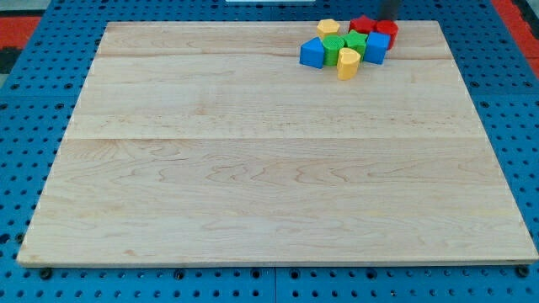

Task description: Separate the green star from the group of blocks

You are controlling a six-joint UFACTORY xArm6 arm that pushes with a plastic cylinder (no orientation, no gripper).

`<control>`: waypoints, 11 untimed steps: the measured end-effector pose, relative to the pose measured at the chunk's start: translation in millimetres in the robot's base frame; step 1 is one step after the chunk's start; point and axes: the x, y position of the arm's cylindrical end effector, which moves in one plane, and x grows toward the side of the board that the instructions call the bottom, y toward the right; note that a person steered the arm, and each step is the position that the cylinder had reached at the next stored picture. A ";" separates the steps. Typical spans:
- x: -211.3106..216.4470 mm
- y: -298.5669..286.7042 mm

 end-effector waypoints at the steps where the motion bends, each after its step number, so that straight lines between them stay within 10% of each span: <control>1: 12.3 -6.1; 6: 186.6 -78.5; 9: 178.9 -113.3; 11: 315.0 -40.2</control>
